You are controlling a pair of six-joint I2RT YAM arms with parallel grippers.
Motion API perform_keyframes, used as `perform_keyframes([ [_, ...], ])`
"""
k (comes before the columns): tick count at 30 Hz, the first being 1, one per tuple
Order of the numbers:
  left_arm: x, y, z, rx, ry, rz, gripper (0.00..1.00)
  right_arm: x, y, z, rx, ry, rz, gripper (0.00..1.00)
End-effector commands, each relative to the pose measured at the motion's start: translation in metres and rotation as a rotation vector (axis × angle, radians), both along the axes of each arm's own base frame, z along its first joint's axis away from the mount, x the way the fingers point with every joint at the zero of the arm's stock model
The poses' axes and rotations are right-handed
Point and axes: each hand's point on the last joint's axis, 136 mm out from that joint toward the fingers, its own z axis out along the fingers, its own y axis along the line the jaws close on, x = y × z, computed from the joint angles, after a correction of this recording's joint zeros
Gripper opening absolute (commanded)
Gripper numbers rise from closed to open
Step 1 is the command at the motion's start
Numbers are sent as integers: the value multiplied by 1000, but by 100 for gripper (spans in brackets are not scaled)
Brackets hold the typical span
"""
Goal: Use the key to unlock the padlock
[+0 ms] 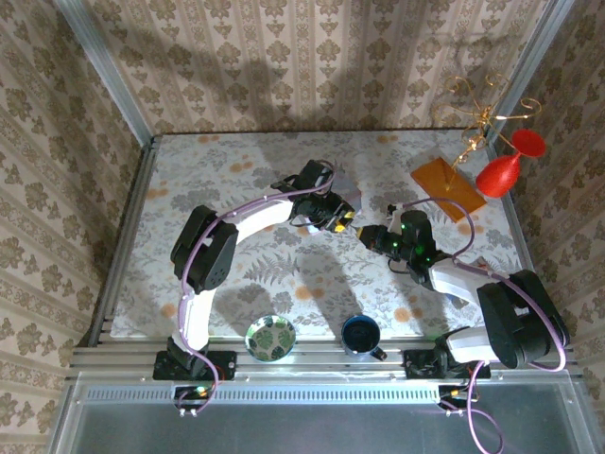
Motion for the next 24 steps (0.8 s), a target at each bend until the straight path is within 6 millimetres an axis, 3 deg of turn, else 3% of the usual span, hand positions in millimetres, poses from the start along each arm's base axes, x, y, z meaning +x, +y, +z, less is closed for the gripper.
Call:
perform_keyframes([
  [1,-35,-4,-26,-5,227,-31,0,8,1,11,12,-41,-6,0],
  [24,-33,-4,-25,-10,221,-30,0,9,1,5,4,-28,-15,0],
])
